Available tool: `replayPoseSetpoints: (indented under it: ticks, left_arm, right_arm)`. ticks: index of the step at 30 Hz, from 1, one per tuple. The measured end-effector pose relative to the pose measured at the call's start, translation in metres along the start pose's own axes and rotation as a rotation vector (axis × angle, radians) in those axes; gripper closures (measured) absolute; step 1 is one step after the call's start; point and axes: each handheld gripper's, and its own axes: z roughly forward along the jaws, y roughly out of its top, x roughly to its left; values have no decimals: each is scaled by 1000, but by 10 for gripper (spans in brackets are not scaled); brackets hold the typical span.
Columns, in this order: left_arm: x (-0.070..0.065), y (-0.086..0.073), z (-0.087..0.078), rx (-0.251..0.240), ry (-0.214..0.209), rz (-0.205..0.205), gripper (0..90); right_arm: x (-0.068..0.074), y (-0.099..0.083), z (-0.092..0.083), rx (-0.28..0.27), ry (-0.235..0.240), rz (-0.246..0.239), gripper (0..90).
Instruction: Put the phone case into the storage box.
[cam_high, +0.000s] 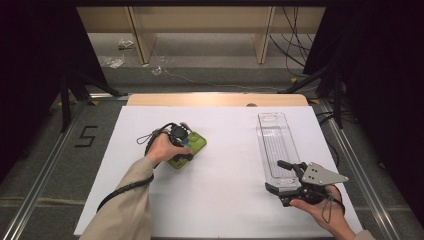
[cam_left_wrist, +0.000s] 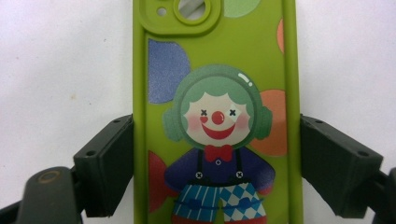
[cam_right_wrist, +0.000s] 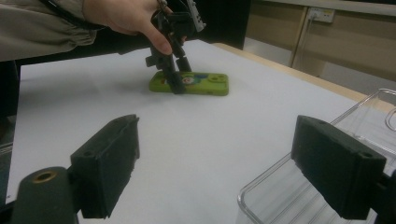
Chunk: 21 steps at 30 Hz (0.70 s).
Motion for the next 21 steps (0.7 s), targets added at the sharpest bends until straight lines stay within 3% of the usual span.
replayPoseSetpoints:
  ticks: [12,21]
  left_arm:
    - [-1,-5,-2,-30,-11,5,164]
    - [-8,-8,-10,-113,-5,-1,164]
  right_arm:
    - [0,0,0,-3,-1,3,164]
    - [0,1,0,-5,-3,3,164]
